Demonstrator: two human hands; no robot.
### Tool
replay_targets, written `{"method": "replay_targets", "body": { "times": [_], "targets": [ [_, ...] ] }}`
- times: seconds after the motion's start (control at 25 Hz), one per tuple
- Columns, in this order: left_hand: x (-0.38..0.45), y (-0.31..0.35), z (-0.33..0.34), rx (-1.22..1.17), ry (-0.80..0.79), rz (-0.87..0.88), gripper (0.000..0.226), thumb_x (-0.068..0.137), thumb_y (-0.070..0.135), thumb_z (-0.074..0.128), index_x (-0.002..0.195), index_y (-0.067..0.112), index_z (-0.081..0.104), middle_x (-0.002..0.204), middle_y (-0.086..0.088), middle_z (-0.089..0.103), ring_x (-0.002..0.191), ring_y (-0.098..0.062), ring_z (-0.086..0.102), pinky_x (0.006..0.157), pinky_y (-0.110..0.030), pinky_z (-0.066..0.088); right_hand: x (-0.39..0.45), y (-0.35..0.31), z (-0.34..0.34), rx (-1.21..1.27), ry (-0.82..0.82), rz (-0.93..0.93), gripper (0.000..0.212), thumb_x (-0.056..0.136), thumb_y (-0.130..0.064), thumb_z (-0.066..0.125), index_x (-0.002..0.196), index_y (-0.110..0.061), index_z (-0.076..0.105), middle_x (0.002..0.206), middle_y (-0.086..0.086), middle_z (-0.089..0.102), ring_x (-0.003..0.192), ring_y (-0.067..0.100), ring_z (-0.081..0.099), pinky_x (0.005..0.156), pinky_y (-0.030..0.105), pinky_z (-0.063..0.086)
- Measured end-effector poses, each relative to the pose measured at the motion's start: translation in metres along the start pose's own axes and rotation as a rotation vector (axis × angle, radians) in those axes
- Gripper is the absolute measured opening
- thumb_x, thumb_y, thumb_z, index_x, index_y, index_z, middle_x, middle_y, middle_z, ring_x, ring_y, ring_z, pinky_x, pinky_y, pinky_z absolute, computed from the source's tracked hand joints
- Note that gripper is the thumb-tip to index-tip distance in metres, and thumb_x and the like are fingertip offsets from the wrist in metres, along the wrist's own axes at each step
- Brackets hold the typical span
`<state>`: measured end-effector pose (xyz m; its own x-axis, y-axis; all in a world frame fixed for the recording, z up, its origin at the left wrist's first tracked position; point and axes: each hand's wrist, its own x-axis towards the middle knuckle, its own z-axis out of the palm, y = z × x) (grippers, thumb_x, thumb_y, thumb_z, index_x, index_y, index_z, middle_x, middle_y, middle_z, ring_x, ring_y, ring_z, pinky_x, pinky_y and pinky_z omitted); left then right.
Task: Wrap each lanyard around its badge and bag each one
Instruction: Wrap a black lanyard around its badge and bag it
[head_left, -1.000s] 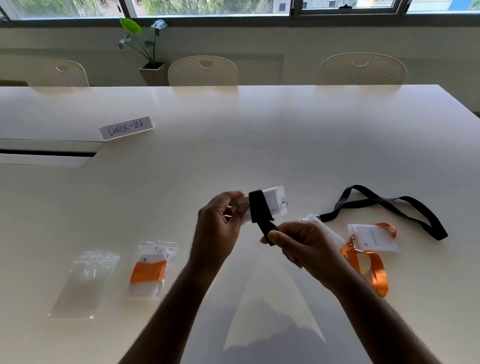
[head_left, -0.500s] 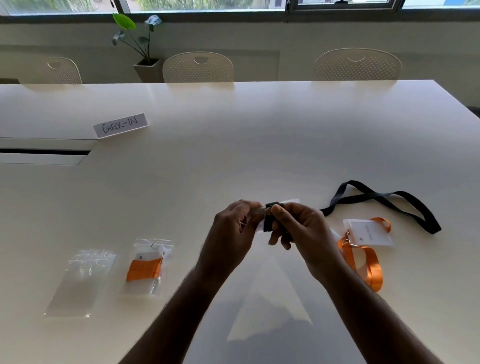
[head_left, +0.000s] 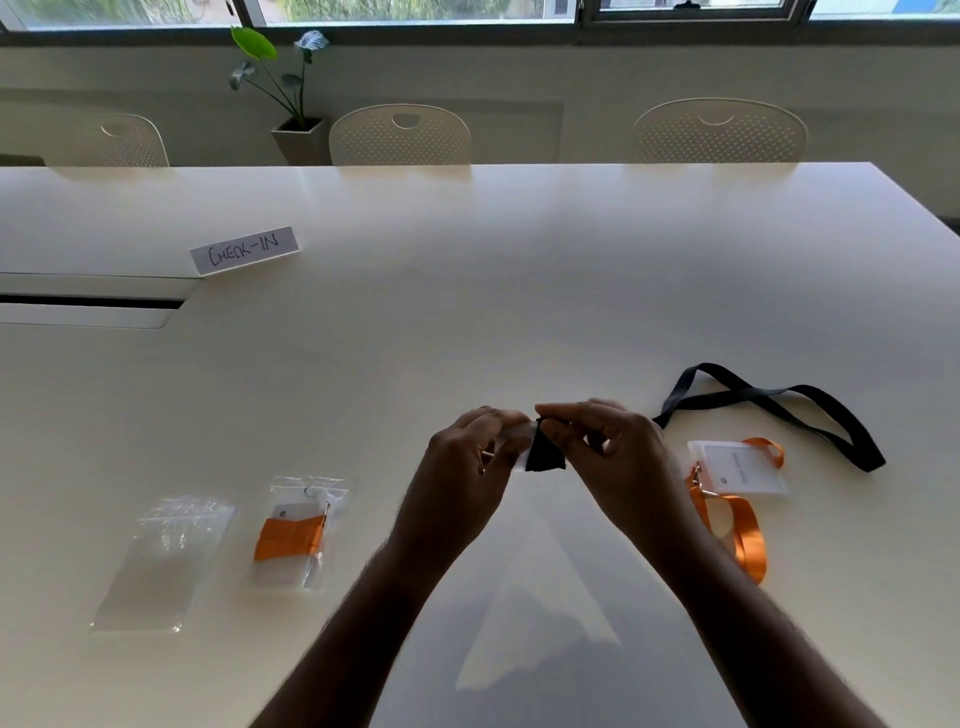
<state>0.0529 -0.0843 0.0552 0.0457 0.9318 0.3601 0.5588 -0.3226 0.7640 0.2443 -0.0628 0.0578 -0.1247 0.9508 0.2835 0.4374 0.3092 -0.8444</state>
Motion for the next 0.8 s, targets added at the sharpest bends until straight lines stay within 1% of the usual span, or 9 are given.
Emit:
{"method": "replay_targets", "body": {
  "times": [0.04,0.12,0.2,0.24,0.32,0.44,0.6,0.72,0.8],
  "targets": [
    [-0.001,-0.001,-0.001,-0.009,-0.007,-0.008,0.018,0.1,0.015,0.066,0.116,0.016,0.074,0.107,0.011,0.072,0.094,-0.002,0.069,0.075,-0.009,0.052,0.0,0.0,0.0,-0.163,0.03,-0.072,0.021,0.094,-0.025,0.076,0.113,-0.034,0.08,0.088,-0.018,0.061,0.082,0.006,0.057,0.073,0.021,0.044],
    [-0.003,-0.003,-0.006,-0.035,-0.012,-0.018,0.017,0.099,0.015,0.067,0.113,0.021,0.075,0.104,0.015,0.071,0.093,-0.002,0.069,0.074,-0.012,0.052,0.0,0.0,0.001,-0.301,0.028,-0.171,0.023,0.094,-0.031,0.075,0.116,-0.037,0.078,0.106,-0.017,0.059,0.1,0.009,0.053,0.088,0.03,0.042],
    [-0.005,-0.002,-0.009,-0.088,-0.014,-0.047,0.021,0.098,0.015,0.069,0.108,0.032,0.074,0.101,0.02,0.071,0.089,-0.003,0.069,0.072,-0.015,0.054,0.0,0.003,0.0,-0.271,-0.03,-0.205,0.024,0.095,-0.032,0.073,0.118,-0.037,0.076,0.112,-0.022,0.065,0.109,0.006,0.058,0.097,0.041,0.042],
    [-0.007,-0.001,-0.011,-0.114,-0.017,-0.071,0.026,0.098,0.015,0.07,0.104,0.04,0.072,0.1,0.021,0.071,0.086,-0.005,0.069,0.071,-0.018,0.056,-0.001,0.003,0.001,-0.218,-0.056,-0.199,0.025,0.095,-0.032,0.074,0.119,-0.037,0.076,0.111,-0.024,0.068,0.109,0.003,0.061,0.098,0.042,0.044],
    [-0.011,-0.002,-0.014,-0.192,-0.02,-0.139,0.03,0.097,0.017,0.071,0.1,0.046,0.069,0.098,0.018,0.072,0.08,-0.012,0.07,0.071,-0.03,0.06,-0.002,0.001,0.001,-0.039,-0.109,-0.114,0.027,0.091,-0.027,0.079,0.116,-0.035,0.078,0.107,-0.022,0.074,0.103,0.004,0.068,0.092,0.036,0.053],
    [-0.019,-0.008,-0.018,-0.292,-0.038,-0.25,0.02,0.096,0.02,0.073,0.102,0.039,0.072,0.087,0.007,0.075,0.075,-0.017,0.071,0.073,-0.042,0.06,-0.003,0.002,0.004,0.172,-0.158,0.028,0.024,0.085,-0.017,0.085,0.105,-0.028,0.079,0.1,-0.015,0.079,0.092,0.006,0.074,0.081,0.029,0.059],
    [-0.026,-0.008,-0.025,-0.322,-0.046,-0.292,0.014,0.095,0.022,0.075,0.103,0.032,0.072,0.083,-0.005,0.077,0.073,-0.02,0.073,0.075,-0.041,0.061,-0.002,0.003,0.017,0.436,-0.159,0.196,0.018,0.08,-0.007,0.086,0.091,-0.019,0.079,0.09,0.004,0.08,0.081,0.016,0.072,0.074,0.037,0.057],
    [-0.03,-0.018,-0.034,-0.357,-0.023,-0.322,0.012,0.095,0.021,0.075,0.104,0.028,0.072,0.083,-0.006,0.076,0.072,-0.014,0.07,0.075,-0.04,0.061,-0.006,-0.002,0.029,0.613,-0.249,0.231,0.017,0.086,-0.007,0.077,0.102,-0.012,0.077,0.091,0.007,0.078,0.08,0.017,0.071,0.066,0.029,0.057],
    [-0.033,-0.026,-0.041,-0.329,-0.032,-0.345,0.011,0.095,0.023,0.075,0.105,0.028,0.072,0.083,-0.005,0.076,0.072,-0.012,0.069,0.072,-0.036,0.059,-0.009,-0.004,0.039,0.668,-0.282,0.269,0.021,0.087,-0.009,0.074,0.108,-0.009,0.076,0.097,0.013,0.079,0.084,0.025,0.075,0.069,0.036,0.063]
  ]
}}
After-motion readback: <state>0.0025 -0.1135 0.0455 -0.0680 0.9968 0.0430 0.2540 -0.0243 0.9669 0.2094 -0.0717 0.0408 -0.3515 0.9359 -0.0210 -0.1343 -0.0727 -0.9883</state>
